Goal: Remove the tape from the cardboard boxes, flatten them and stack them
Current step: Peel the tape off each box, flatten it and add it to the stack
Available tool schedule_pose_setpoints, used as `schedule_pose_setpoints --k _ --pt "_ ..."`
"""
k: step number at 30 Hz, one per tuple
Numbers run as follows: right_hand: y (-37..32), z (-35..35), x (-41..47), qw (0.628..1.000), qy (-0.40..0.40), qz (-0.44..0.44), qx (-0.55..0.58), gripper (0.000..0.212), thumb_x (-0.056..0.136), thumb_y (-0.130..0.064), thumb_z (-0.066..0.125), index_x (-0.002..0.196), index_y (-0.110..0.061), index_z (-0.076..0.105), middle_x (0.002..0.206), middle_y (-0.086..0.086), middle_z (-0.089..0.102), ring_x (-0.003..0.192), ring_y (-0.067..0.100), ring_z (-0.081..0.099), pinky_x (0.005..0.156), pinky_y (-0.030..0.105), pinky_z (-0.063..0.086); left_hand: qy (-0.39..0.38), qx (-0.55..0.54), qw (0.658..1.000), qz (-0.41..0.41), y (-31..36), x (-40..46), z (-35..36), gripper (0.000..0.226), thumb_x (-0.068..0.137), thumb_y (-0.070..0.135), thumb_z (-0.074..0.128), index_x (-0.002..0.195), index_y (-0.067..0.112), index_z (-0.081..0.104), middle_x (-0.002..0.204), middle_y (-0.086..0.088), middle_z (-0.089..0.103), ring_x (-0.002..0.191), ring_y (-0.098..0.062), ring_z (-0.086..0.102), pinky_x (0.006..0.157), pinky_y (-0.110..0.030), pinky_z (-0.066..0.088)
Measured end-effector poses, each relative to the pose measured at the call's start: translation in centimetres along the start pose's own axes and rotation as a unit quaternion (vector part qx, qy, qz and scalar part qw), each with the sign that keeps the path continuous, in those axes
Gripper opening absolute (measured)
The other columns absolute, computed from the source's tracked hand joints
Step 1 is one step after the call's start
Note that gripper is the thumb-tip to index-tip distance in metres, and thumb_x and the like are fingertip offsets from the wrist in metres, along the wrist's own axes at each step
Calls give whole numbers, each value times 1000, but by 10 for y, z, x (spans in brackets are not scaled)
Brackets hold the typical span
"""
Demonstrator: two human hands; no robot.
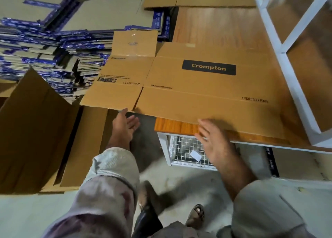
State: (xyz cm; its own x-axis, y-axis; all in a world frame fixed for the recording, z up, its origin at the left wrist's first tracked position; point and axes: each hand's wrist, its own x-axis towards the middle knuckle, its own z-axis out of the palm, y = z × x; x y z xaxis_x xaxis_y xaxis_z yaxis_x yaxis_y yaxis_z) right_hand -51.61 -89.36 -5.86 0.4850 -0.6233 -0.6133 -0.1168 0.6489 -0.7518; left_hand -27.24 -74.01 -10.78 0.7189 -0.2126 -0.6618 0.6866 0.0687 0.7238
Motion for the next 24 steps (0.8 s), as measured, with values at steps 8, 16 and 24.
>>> schedule_pose_setpoints --k 8,16,24 --pt "12 44 12 948 126 29 290 51 103 -23 61 146 -5 43 148 21 47 139 33 48 107 44 48 -114 -43 992 -15 10 53 2 18 102 8 56 119 11 52 93 -10 70 80 -22 73 81 -43 63" --pt "22 72 32 916 186 -8 355 8 97 -13 69 104 -12 64 120 16 60 106 24 64 78 30 60 -269 -35 962 -24 45 93 -9 41 94 -4 58 125 11 38 79 -9 61 70 -17 67 77 -37 62" --pt "-16 109 34 872 239 -101 414 43 80 -4 82 119 0 66 106 16 75 87 22 77 82 37 63 -319 -101 942 -13 113 82 10 95 57 -1 94 131 10 36 79 -16 68 78 -24 74 74 -41 63"
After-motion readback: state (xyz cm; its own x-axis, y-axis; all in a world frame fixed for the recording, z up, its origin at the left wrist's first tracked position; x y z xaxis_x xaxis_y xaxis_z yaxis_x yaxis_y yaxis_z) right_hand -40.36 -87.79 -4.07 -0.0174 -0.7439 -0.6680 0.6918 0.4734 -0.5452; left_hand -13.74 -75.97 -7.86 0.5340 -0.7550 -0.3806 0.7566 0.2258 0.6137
